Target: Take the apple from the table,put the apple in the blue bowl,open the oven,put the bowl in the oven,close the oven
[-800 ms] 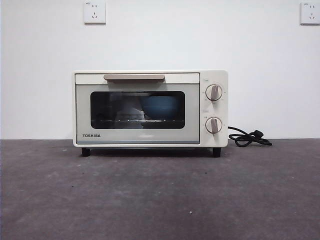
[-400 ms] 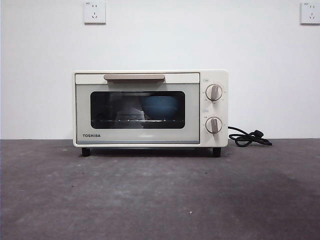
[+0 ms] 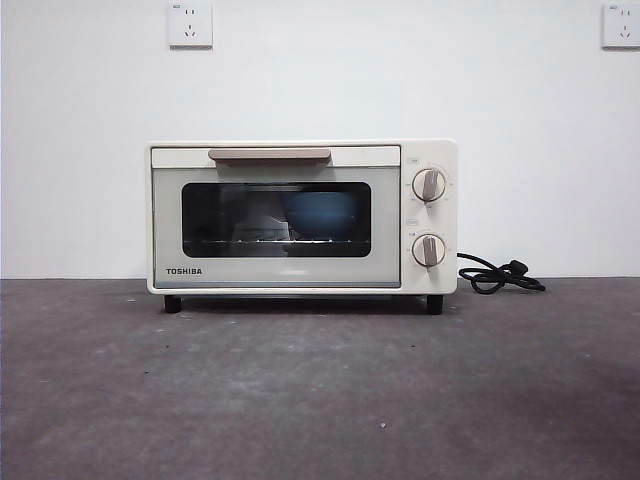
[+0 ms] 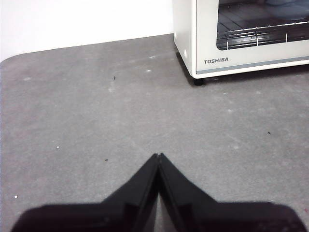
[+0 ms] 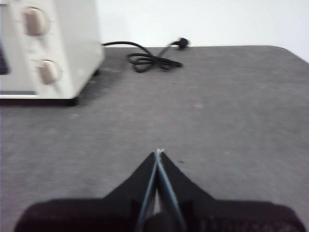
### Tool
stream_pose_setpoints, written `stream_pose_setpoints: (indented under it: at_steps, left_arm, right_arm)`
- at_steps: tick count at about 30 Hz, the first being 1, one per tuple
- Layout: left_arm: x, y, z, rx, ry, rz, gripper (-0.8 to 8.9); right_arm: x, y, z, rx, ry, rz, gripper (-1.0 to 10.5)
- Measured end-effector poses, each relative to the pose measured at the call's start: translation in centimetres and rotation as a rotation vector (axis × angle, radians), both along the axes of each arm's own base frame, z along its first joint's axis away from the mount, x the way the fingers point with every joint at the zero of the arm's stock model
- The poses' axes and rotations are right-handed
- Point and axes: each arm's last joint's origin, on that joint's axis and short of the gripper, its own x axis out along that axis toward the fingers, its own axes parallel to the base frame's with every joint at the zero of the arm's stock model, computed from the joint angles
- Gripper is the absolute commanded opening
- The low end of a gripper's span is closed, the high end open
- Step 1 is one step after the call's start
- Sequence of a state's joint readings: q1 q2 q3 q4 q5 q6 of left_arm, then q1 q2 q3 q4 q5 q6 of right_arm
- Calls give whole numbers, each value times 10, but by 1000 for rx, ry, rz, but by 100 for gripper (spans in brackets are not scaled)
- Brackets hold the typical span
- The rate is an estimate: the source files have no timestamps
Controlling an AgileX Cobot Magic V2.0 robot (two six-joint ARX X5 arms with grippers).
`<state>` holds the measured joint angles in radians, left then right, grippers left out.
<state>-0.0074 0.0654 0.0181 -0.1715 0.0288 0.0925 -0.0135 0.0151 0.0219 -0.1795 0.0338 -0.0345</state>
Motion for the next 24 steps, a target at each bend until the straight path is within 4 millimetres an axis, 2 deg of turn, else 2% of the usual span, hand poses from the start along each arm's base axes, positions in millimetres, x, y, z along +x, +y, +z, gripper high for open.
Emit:
stream_pose_setpoints:
  at_steps: [5, 24]
  left_arm:
    - [0, 0, 0, 0, 0, 0, -3]
    - [0, 0, 0, 0, 1, 0, -3]
  right_arm:
    - [0, -2, 0, -9, 1, -56, 1]
    - [0, -1, 0, -5, 1, -34, 1]
